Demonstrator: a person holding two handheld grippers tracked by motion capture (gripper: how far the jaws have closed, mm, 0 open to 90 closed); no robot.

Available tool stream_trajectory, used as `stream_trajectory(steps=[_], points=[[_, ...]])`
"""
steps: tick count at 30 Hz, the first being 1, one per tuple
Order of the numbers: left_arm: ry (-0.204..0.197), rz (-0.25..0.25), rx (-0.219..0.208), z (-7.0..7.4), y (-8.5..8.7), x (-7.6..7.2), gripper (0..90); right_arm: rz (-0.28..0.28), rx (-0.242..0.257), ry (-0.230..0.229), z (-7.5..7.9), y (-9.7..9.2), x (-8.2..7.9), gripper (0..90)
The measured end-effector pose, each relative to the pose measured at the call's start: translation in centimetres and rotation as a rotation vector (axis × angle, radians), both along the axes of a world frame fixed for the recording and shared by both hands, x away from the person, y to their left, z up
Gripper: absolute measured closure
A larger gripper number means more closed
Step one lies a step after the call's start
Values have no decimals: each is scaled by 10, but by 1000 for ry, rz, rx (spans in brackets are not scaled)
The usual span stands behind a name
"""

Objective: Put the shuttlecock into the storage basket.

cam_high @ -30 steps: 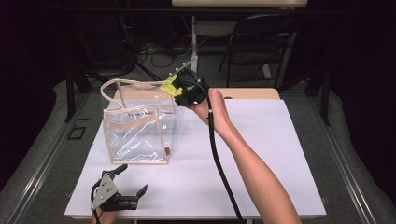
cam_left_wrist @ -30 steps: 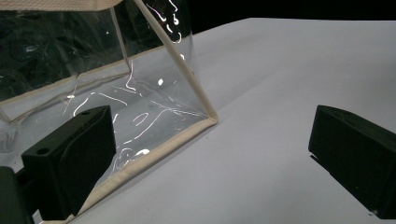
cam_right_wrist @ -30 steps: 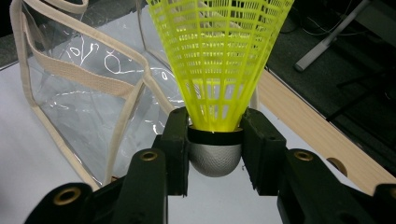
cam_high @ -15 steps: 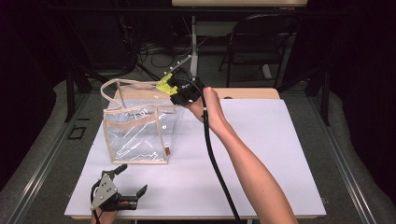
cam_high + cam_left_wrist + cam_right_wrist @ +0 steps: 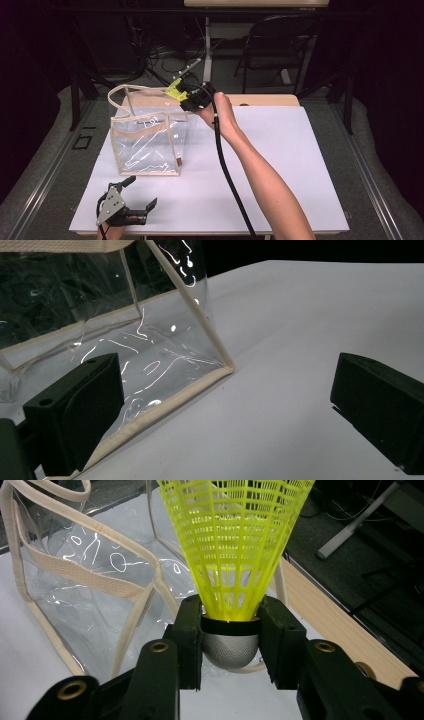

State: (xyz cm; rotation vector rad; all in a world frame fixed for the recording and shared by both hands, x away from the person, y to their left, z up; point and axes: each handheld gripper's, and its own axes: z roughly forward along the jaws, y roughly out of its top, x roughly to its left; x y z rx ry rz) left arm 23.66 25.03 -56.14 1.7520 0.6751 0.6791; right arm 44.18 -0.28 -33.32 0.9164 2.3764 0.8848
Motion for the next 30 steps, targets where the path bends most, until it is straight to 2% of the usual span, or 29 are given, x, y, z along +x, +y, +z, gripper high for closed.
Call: stream_trajectory(steps=[9,30], points=[[0,0,-2,0,0,0,8,-1,5,4,-3,6,7,641],[-1,-3,-1,0,0,0,8,-11,-21,32,-15,12,19,641]])
